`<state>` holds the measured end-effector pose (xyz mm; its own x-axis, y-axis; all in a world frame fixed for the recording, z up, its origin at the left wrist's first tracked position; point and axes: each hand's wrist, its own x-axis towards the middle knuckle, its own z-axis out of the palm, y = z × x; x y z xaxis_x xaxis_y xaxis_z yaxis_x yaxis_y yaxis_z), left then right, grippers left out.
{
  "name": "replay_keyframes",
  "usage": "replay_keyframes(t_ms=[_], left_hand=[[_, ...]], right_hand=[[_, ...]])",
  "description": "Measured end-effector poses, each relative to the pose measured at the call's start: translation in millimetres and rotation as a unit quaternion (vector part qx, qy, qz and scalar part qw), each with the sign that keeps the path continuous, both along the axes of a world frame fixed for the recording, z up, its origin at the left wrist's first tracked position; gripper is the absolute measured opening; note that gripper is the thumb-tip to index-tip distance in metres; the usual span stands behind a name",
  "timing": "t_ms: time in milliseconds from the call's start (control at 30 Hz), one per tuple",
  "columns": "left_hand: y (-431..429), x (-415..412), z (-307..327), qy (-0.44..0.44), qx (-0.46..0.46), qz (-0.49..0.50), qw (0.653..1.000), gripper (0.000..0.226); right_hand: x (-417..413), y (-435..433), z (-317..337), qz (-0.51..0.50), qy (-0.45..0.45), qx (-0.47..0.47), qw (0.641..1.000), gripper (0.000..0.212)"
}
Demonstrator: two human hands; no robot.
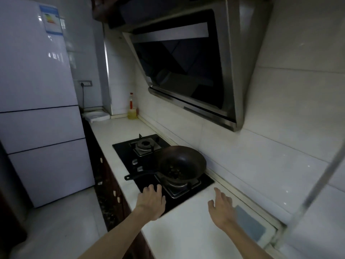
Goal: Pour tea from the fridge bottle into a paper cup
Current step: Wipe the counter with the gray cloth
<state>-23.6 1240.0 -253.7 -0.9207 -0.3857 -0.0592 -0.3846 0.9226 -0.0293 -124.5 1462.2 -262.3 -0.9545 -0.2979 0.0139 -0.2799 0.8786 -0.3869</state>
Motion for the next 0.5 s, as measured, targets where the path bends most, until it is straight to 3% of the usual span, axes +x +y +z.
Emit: replay_keyframes(t_ms=[233,500], left_hand=[[-51.8,-20.1,-10.5,-0.008,0.032,-0.031,0.999,0.057],[-43.0,-73.0,-21.1,0.003,0.052,-0.086,0.995,0.059]], right_hand=[[-9.1,-60.6,-7.6,-0.021,-0.017,-0.015,1.0,0.055],[-34.7,-51.3,-11.5,-0.065,-0.017,-0.002,0.998,0.054]])
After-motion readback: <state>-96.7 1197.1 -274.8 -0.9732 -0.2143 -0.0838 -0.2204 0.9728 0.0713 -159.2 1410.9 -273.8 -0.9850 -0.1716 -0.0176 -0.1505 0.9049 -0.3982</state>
